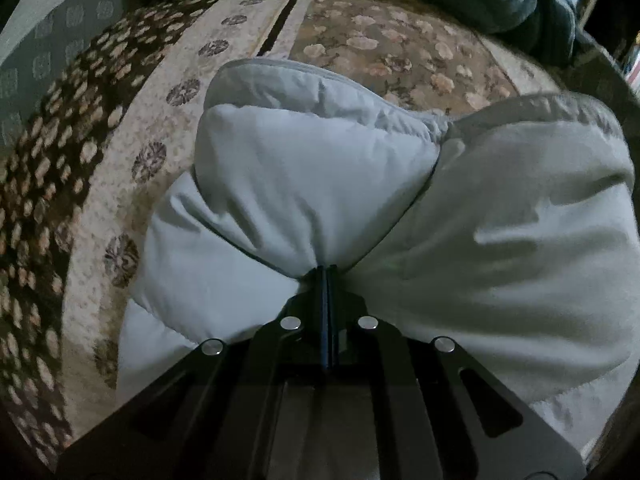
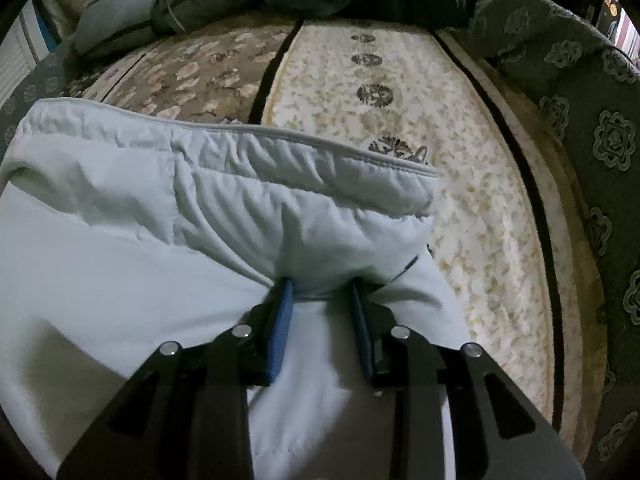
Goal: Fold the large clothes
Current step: 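Press the folded edge down with both tools and open them, then lower both open tools to the sides of the jacket bundle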
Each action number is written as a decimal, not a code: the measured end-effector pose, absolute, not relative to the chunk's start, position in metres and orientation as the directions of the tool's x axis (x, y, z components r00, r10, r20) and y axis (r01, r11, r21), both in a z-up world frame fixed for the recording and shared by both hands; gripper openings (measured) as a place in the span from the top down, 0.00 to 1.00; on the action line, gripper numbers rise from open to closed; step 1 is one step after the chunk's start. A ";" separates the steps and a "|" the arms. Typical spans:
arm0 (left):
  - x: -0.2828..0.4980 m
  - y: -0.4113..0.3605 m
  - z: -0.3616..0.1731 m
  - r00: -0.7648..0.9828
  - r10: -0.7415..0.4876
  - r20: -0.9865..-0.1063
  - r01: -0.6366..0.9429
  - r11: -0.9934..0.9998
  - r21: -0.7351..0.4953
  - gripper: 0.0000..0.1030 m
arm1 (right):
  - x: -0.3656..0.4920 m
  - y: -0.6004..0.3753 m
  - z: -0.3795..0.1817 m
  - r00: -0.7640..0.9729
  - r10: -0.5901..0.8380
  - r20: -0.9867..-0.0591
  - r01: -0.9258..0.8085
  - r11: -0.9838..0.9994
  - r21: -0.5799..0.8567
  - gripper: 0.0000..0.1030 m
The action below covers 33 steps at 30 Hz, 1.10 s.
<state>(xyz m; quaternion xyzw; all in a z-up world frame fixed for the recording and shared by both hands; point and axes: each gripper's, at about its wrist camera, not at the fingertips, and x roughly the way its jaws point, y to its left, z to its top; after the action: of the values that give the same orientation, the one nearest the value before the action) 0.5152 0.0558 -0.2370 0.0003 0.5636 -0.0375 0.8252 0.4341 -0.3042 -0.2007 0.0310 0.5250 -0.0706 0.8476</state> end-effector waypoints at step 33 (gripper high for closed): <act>0.321 0.114 -0.143 0.651 -0.056 -0.757 0.023 0.998 -0.054 0.03 | 0.214 -0.346 -0.122 0.697 -0.003 -0.717 0.187 0.966 0.178 0.07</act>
<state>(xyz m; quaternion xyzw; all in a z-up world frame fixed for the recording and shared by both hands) 0.3209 0.1144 -0.1431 -0.0198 0.4174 -0.0216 0.9083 0.2139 -0.3463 -0.1219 0.1191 0.3856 -0.0519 0.9135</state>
